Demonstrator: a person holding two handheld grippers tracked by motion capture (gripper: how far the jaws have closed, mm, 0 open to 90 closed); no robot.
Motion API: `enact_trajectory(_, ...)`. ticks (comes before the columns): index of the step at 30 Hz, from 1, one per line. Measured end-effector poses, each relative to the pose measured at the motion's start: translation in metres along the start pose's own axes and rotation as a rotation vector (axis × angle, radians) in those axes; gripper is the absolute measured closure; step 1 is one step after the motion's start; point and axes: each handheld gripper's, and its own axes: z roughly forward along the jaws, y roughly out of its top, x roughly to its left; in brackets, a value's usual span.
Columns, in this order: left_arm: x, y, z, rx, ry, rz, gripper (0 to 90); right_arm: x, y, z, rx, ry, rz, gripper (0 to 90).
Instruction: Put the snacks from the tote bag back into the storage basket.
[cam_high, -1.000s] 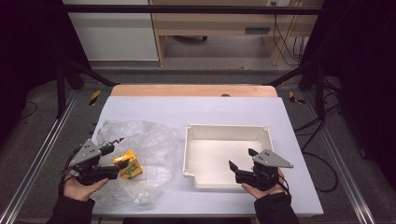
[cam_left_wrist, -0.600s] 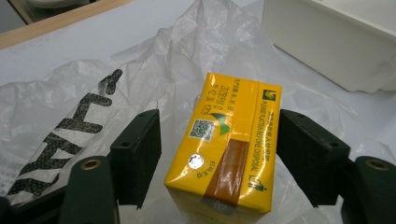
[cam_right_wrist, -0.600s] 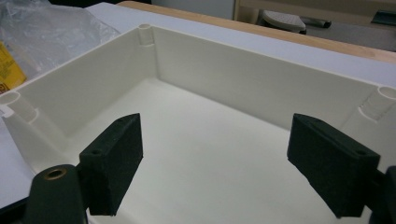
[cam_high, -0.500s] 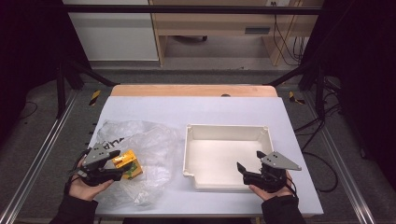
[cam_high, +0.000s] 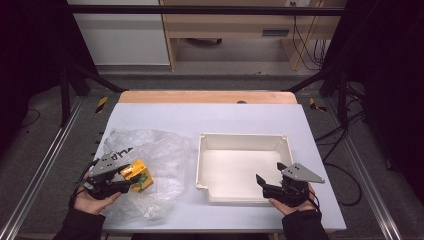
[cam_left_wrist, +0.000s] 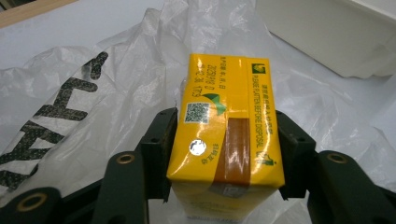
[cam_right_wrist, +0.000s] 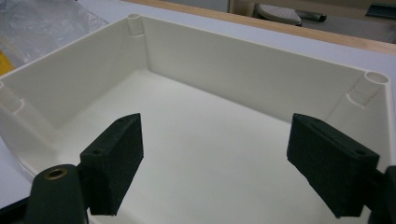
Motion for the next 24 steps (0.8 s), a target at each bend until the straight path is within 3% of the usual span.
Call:
enact_trajectory(10, 0.000, 0.002, 0.007, 0.025, 0.003, 0.002, 45.9, -0.001, -0.001, 0.001, 0.000, 0.001, 0.000, 19.1)
enact_trajectory(24, -0.001, 0.005, 0.011, 0.064, 0.007, 0.020, 50.2, -0.001, -0.001, 0.003, 0.005, 0.007, -0.001, 19.3)
